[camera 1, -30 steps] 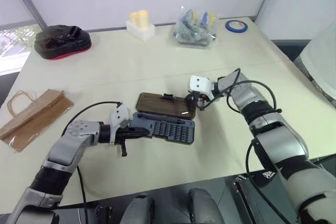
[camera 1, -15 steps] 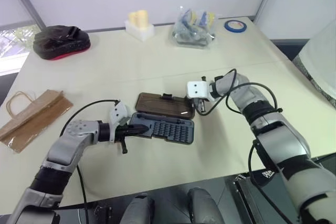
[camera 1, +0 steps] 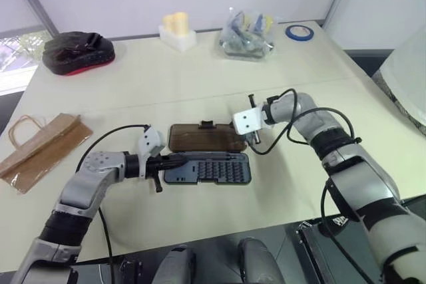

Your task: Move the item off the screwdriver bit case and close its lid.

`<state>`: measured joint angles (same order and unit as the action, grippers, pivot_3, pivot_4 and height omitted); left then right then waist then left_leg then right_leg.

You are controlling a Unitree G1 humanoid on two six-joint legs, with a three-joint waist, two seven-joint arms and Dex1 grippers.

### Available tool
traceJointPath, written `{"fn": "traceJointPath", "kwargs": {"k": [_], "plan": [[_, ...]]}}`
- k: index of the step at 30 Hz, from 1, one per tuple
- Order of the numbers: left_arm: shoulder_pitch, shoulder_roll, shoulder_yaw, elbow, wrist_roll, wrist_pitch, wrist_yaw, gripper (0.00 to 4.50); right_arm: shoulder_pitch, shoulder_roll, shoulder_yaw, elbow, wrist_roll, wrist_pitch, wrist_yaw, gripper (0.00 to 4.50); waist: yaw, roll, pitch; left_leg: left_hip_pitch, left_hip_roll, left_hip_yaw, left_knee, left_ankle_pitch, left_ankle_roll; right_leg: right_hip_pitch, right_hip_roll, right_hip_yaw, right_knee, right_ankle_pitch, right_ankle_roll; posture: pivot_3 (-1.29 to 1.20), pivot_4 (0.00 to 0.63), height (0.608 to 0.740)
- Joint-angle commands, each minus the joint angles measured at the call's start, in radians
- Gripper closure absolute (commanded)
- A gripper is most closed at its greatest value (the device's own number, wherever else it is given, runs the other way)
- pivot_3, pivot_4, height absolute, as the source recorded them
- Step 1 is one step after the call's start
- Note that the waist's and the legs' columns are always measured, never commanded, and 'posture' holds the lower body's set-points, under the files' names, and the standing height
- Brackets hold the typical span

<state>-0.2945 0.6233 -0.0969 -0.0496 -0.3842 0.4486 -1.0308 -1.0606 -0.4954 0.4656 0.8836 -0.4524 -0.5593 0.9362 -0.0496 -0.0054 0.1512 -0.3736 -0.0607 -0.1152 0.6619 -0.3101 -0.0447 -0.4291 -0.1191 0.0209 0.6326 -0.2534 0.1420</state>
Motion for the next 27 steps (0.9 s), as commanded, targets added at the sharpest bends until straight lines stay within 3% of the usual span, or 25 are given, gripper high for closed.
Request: {"fn": "traceJointPath", "kwargs": {"k": [1,14,20,27], "plan": [[-0.044,-0.016,0.075,0.02,-0.02,-0.003,0.053,4.5,0.025,-0.029,0.003,-0.088,-0.021,-0.029,-0.032,4.41,0.005,0.0,0.0,0.0,0.0,0.0,0.0,0.0,0.0,0.0,0.0,0.0,0.0,0.0,0.0,0.0,0.15,0.74],[-0.186,-0.081,0.255,0.145,-0.125,0.092,0.195,4.5,0.112,-0.074,-0.012,-0.31,-0.026,0.027,-0.084,4.41,0.004,0.0,0.0,0.0,0.0,0.0,0.001,0.0,0.0,0.0,0.0,0.0,0.0,0.0,0.0,0.0,0.15,0.74],[-0.239,-0.088,0.25,0.263,-0.076,0.028,0.223,4.5,0.135,-0.081,-0.016,-0.381,-0.022,0.058,-0.091,4.41,0.004,0.0,0.0,0.0,0.0,0.0,0.001,0.0,0.0,0.0,0.0,0.0,0.0,0.0,0.0,0.0,0.15,0.74],[-0.284,-0.122,0.162,0.449,0.045,-0.109,0.191,4.5,0.135,-0.083,-0.018,-0.408,-0.025,0.077,-0.096,4.41,0.004,0.0,0.0,0.0,-0.001,0.001,0.001,0.0,0.0,0.0,0.0,0.0,0.0,0.0,0.0,0.0,0.15,0.74]]}}
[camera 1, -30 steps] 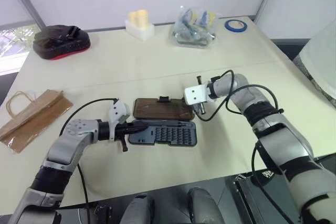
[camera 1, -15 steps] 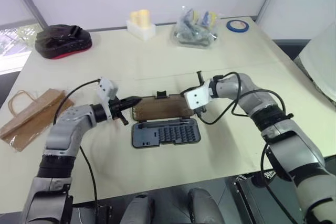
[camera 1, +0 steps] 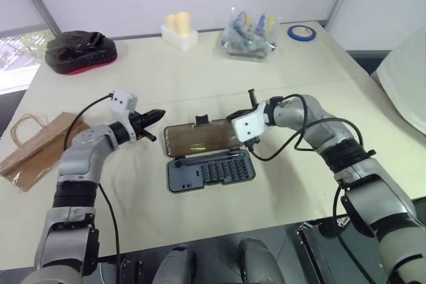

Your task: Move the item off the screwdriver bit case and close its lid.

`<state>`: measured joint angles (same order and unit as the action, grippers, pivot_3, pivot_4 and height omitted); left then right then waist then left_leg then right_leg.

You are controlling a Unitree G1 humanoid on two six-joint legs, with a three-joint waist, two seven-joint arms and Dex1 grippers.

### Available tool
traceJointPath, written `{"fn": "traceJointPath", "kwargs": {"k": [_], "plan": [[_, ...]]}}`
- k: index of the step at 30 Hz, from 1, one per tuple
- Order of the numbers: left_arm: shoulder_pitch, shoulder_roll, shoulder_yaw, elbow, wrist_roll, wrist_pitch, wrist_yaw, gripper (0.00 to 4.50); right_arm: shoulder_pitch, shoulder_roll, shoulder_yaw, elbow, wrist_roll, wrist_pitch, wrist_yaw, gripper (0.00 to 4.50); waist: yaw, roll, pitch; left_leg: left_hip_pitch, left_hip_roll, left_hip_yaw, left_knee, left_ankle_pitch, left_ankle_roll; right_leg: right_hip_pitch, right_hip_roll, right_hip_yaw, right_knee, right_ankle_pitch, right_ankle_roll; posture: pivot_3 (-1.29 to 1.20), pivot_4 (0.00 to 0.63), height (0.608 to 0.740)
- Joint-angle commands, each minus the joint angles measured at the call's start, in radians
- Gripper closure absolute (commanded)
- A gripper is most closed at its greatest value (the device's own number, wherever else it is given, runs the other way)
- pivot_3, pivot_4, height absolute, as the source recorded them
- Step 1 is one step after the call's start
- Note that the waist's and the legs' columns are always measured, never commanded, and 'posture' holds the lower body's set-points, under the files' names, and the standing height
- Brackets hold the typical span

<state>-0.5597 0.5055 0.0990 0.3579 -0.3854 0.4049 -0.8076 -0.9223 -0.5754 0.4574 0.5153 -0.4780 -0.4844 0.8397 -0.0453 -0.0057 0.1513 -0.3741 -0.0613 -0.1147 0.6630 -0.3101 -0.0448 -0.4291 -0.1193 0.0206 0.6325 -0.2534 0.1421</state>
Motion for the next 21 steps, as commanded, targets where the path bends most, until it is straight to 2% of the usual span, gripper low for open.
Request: {"fn": "traceJointPath", "kwargs": {"k": [1,7,16,19,21], "plan": [[-0.02,-0.006,-0.049,0.063,0.063,-0.085,-0.043,4.5,-0.004,-0.004,-0.012,-0.043,0.002,0.004,0.001,4.41,0.0,0.0,0.0,0.0,0.0,0.0,0.0,0.0,0.0,0.0,0.0,0.0,0.0,0.0,0.0,0.0,0.15,0.74],[-0.014,-0.005,-0.126,0.15,0.134,-0.175,-0.135,4.5,-0.008,-0.007,-0.013,-0.047,0.0,0.009,-0.001,4.41,0.0,0.0,0.0,0.0,0.0,0.001,0.0,0.0,0.0,0.0,0.0,-0.001,0.0,0.0,0.0,0.0,0.15,0.74],[-0.006,-0.02,-0.104,0.118,0.105,-0.148,-0.193,4.5,-0.008,-0.009,-0.016,-0.067,0.013,0.023,0.02,4.41,0.0,0.0,0.0,0.0,0.0,0.0,0.0,0.0,0.0,0.0,0.0,-0.001,0.0,0.0,0.0,0.0,0.15,0.74],[-0.002,-0.024,-0.095,0.113,0.093,-0.143,-0.2,4.5,0.0,-0.011,-0.025,-0.089,0.021,0.057,0.037,3.45,0.001,0.0,0.0,-0.001,0.0,0.0,0.0,0.0,0.0,0.0,0.0,-0.001,0.0,0.0,0.0,0.0,0.15,0.74],[-0.001,-0.027,-0.09,0.108,0.086,-0.139,-0.204,4.5,0.007,-0.017,-0.039,-0.128,0.037,0.097,0.062,2.44,0.001,0.0,0.0,-0.001,0.0,0.0,0.001,0.0,0.0,0.0,0.0,-0.001,0.0,0.0,0.0,0.0,0.15,0.74]]}}
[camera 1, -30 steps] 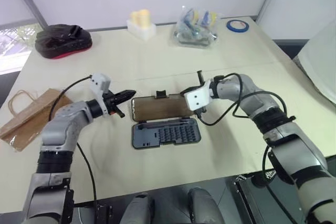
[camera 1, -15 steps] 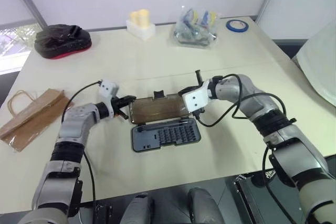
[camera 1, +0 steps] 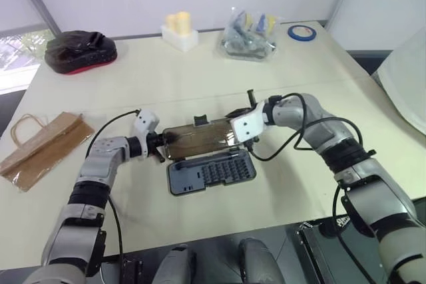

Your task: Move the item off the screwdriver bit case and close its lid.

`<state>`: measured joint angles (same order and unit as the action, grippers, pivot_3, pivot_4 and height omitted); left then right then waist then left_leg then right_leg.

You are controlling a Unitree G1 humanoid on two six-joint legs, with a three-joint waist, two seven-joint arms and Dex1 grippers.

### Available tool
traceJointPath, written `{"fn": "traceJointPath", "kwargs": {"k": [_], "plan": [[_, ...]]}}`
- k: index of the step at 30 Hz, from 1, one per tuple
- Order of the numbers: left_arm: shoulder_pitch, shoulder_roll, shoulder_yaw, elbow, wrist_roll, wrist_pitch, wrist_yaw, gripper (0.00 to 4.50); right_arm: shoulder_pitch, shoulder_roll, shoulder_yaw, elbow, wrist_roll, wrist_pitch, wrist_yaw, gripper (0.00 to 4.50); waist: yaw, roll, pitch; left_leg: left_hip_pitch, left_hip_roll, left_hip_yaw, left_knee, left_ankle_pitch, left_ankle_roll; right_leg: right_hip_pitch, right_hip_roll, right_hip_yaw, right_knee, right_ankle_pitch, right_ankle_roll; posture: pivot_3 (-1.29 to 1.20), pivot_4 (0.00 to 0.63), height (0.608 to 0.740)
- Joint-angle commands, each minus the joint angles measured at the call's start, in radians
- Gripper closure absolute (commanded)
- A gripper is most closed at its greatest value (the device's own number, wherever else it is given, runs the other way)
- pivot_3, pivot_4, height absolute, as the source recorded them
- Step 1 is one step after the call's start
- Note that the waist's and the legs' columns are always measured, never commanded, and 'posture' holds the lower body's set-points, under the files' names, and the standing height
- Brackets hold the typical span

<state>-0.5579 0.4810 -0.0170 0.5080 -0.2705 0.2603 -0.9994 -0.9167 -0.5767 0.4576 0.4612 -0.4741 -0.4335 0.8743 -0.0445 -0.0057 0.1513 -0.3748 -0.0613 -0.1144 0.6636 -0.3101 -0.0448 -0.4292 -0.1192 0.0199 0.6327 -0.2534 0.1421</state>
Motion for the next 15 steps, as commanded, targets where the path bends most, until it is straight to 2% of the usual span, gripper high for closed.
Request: {"fn": "traceJointPath", "kwargs": {"k": [1,5,8,15], "plan": [[-0.004,-0.003,0.028,-0.044,-0.031,0.009,-0.013,4.5,0.006,-0.024,-0.051,-0.107,0.053,0.076,0.053,2.02,0.0,0.0,0.0,0.0,0.0,0.0,0.0,0.0,0.0,0.0,0.0,0.0,0.0,0.0,0.0,0.0,0.15,0.74],[-0.003,-0.006,0.029,-0.055,-0.032,0.012,-0.017,4.5,0.021,-0.064,-0.102,-0.256,0.141,0.206,0.157,2.02,0.001,0.0,0.0,-0.001,0.0,0.0,0.001,0.0,0.0,0.0,0.0,0.0,0.0,0.0,0.0,0.0,0.15,0.74],[-0.008,-0.006,0.03,-0.059,-0.036,0.012,-0.025,4.5,0.023,-0.11,-0.19,-0.418,0.254,0.42,0.26,2.02,0.002,0.0,0.0,-0.001,0.0,0.0,0.001,0.0,0.0,0.0,0.0,0.0,0.0,0.0,0.0,0.0,0.15,0.74],[-0.004,0.012,0.042,-0.148,-0.083,0.065,-0.06,4.5,0.063,-0.21,-0.302,-0.566,0.296,0.63,0.257,2.02,0.008,0.0,0.0,-0.001,0.0,0.0,0.001,0.0,0.0,0.0,0.0,0.0,0.0,0.0,0.0,0.0,0.15,0.74]]}}
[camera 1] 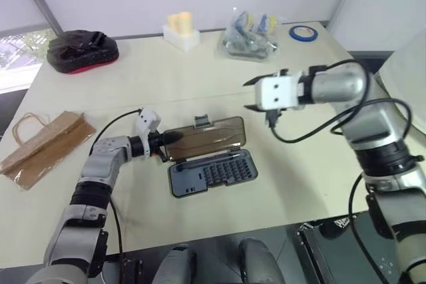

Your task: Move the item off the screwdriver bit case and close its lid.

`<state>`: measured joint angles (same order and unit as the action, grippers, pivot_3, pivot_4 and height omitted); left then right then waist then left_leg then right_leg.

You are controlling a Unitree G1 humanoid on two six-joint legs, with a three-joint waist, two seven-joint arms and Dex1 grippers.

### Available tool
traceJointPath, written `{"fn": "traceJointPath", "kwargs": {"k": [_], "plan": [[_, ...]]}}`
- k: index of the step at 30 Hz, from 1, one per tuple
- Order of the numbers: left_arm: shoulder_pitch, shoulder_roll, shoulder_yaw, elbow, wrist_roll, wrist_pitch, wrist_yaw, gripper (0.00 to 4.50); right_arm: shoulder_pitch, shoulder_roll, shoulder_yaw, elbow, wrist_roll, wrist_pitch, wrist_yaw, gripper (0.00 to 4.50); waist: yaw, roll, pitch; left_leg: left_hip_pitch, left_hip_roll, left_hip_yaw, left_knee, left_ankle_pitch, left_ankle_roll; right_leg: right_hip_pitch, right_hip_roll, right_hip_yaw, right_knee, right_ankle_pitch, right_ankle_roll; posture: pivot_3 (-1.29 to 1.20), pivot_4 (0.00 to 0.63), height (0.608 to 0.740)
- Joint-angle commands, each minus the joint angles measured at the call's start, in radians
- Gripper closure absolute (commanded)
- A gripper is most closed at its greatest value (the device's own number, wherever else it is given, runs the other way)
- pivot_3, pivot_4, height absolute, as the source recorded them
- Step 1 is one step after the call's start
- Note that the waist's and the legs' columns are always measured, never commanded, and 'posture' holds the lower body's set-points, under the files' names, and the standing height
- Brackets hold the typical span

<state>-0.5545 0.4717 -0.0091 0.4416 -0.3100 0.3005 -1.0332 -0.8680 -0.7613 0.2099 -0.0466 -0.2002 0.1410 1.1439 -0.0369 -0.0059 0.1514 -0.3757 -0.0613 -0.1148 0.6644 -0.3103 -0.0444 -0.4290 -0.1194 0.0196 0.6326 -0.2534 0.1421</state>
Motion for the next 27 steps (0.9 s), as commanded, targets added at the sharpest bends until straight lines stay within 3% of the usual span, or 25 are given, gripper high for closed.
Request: {"fn": "traceJointPath", "kwargs": {"k": [1,11,20,27], "plan": [[-0.004,0.025,0.035,-0.097,-0.05,0.035,-0.03,4.5,0.021,-0.032,-0.059,-0.067,0.024,0.07,-0.017,2.02,0.0,0.0,0.0,0.0,0.0,0.0,0.0,0.0,0.0,0.0,0.0,0.0,0.0,0.0,0.0,0.0,0.15,0.74],[0.089,0.14,-0.014,-0.37,-0.129,0.212,-0.151,4.5,0.107,-0.087,-0.062,-0.103,0.02,0.077,-0.06,2.02,-0.004,0.0,0.0,0.0,0.0,0.0,-0.001,0.0,0.0,-0.001,0.0,0.001,0.0,0.0,0.0,0.0,0.15,0.74],[0.143,0.24,-0.059,-0.491,-0.146,0.257,-0.258,4.5,0.106,-0.085,-0.056,-0.093,0.028,0.069,-0.075,2.02,-0.001,0.0,0.0,0.0,0.0,0.0,-0.001,0.0,0.001,-0.001,0.0,0.001,0.0,0.0,0.0,0.0,0.15,0.74],[0.151,0.243,-0.113,-0.512,-0.129,0.249,-0.292,4.5,0.103,-0.085,-0.053,-0.09,0.029,0.073,-0.082,2.02,0.002,0.0,0.0,0.0,0.0,0.001,-0.001,-0.001,0.001,0.0,0.0,0.001,0.0,0.0,0.0,0.0,0.15,0.74]]}}
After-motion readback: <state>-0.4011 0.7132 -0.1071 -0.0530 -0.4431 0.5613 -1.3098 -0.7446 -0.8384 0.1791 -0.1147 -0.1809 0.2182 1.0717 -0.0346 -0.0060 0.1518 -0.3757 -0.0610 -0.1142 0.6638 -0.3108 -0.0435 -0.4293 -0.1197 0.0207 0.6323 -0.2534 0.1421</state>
